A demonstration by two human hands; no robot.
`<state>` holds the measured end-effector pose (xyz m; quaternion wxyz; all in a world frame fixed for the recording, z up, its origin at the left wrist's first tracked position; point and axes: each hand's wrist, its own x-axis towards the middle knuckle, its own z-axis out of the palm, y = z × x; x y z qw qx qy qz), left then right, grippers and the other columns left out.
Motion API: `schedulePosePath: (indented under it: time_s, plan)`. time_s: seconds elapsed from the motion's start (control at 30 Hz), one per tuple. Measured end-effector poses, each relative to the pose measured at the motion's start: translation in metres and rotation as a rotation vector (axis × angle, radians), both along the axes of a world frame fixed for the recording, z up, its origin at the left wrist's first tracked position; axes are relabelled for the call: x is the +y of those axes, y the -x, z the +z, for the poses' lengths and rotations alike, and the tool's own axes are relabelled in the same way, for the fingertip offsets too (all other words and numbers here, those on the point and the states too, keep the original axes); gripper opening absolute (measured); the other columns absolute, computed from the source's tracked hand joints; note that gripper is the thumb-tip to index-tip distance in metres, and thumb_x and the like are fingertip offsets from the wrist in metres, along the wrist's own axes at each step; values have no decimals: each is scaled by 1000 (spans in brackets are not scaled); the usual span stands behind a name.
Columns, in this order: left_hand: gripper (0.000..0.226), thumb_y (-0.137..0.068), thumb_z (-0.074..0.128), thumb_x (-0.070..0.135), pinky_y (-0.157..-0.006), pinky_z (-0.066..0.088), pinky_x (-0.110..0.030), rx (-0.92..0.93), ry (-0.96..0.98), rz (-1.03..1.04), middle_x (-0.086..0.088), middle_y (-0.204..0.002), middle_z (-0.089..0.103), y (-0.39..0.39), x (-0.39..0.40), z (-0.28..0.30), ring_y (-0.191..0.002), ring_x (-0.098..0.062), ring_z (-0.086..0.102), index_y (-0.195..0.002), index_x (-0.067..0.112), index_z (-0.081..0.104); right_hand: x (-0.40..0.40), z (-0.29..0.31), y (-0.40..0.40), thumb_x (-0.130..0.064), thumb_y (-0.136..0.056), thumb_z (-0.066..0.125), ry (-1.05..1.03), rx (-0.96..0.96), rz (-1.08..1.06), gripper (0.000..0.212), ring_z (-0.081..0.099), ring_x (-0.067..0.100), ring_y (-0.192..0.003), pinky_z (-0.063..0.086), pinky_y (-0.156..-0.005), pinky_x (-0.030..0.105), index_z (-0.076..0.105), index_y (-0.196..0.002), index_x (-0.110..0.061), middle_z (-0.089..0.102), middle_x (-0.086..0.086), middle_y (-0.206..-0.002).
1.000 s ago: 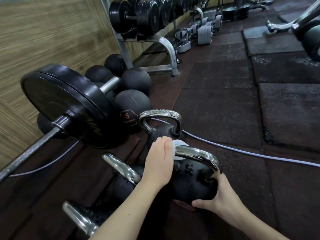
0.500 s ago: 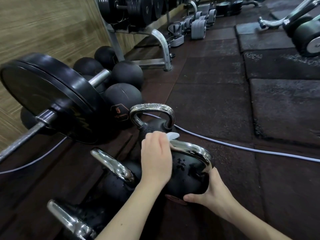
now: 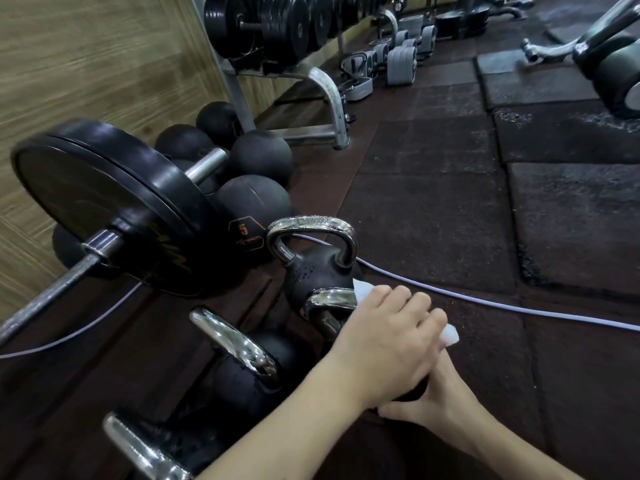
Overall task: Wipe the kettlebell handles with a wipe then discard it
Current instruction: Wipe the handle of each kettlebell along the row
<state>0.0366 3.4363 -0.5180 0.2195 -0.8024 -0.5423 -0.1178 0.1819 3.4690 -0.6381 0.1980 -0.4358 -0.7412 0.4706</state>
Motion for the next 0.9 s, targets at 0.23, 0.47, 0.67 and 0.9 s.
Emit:
schedulePosePath:
  time_s: [0.23, 0.47, 0.67, 0.9]
  plan:
    - [43, -108, 39, 43, -81, 48, -49, -661, 329, 280, 5, -70, 54, 63, -5, 36, -76, -24, 54, -71, 24, 45, 62, 33, -34, -3, -75, 89, 267, -33, 266, 65, 66, 11, -119, 51, -95, 18, 57, -128, -22, 73, -6, -122]
    - [52, -108, 46, 31, -80, 51, -44, -1064, 42, 744, -17, -77, 69, 122, 7, 50, -92, -40, 67, -59, 15, 49, 116, 39, 6, -2, -93, 70, 208, -88, 86, 28, 72, 10, -95, 56, -72, 15, 68, -118, -13, 74, 5, -114]
    - [50, -109, 38, 34, -92, 48, -43, -1174, -282, 977, -23, -104, 72, 171, 24, 68, -105, -42, 64, -94, -1, 70, 127, 47, 69, -48, -67, 88, 172, -72, 117, 70, 67, 17, -113, 52, -105, 40, 59, -127, -28, 65, 0, -123]
    - [52, -106, 28, 43, -92, 49, -43, -916, -72, 882, -16, -106, 73, 183, 72, 63, -104, -40, 64, -109, 12, 70, 139, 44, 113, -36, -75, 87, 200, 58, 264, 69, 68, 2, -115, 52, -108, 35, 53, -132, -51, 71, -17, -125]
